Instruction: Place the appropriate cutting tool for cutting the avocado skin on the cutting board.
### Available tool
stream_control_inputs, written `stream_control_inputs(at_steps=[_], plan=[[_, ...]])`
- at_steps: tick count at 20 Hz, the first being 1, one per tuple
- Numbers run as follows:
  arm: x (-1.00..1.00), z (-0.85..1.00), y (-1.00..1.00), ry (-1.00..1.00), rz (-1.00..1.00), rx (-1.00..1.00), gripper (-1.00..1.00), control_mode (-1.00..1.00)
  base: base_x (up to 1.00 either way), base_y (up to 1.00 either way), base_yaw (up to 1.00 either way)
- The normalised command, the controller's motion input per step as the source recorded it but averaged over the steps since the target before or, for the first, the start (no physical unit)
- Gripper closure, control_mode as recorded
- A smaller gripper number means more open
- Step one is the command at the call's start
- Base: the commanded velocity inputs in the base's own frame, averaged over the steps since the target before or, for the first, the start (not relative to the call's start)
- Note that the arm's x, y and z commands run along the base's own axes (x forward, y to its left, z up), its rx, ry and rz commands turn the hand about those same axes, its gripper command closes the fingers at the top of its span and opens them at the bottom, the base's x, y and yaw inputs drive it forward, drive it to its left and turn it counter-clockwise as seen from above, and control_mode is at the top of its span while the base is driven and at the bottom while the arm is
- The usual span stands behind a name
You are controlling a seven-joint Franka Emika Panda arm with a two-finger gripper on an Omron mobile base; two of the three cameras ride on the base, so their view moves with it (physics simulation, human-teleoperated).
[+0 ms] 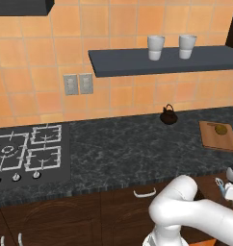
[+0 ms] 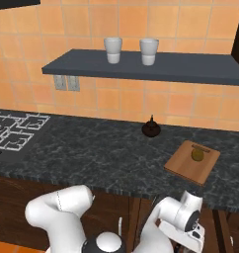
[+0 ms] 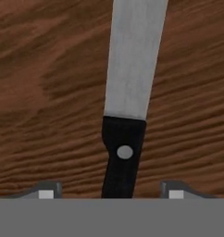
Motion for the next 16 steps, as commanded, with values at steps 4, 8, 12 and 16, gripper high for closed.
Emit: stream_control_inputs(at_steps=[4,8,12,16], plan=[[-0.03,-0.16,0.31,0.00,-0.01,0.00,1.00,-1.00,0.00,0.00,0.00],[-0.19,0.00,0.52,0.00,-0.18,0.00,1.00,-1.00,0.00,0.00,0.00],[-0.22,0.20,0.54,0.00,-0.30,0.00,1.00,-1.00,0.00,0.00,0.00],[-0.59,0.96,0.11,0.07,-0.36,0.00,1.00,-1.00,0.00,0.00,0.00]])
